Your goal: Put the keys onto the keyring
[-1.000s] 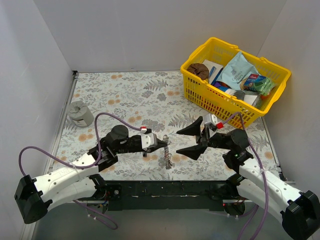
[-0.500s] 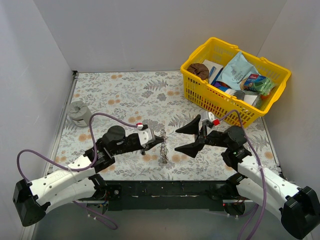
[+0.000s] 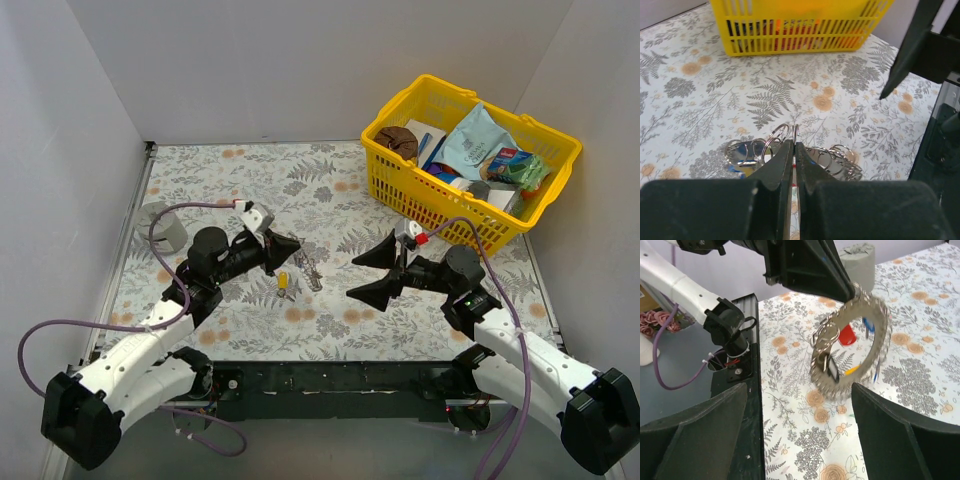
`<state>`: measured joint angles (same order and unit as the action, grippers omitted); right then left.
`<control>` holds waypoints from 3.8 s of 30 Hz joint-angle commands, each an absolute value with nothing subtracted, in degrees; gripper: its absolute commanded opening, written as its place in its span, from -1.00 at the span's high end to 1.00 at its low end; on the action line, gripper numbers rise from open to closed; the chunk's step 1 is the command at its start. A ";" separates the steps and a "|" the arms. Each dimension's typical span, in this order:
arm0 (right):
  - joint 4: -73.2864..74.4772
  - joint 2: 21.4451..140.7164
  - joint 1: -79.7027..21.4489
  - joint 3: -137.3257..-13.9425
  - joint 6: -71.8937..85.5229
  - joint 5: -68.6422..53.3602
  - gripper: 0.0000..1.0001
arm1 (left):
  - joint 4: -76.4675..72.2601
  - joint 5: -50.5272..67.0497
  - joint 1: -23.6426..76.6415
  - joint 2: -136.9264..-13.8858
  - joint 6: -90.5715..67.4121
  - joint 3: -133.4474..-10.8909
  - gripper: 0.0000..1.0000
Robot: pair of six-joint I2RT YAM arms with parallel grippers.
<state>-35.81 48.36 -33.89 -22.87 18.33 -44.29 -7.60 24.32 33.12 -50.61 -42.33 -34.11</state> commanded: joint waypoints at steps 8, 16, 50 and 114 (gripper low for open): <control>-24.45 50.88 -34.19 -28.12 14.07 -36.30 -0.82 | -8.79 30.67 13.47 -43.87 -49.83 -32.34 1.00; -21.45 57.47 -34.54 -31.99 12.83 -31.65 -0.83 | -7.56 29.45 0.20 -41.39 -51.94 -32.69 1.00; 6.06 109.15 -60.02 -76.37 9.49 -0.45 -0.01 | 1.41 13.63 -2.20 -41.40 -42.80 -47.90 1.00; -11.95 62.69 -41.75 -41.93 7.83 -23.45 0.97 | 5.89 51.59 9.12 -45.34 -29.36 -44.30 1.00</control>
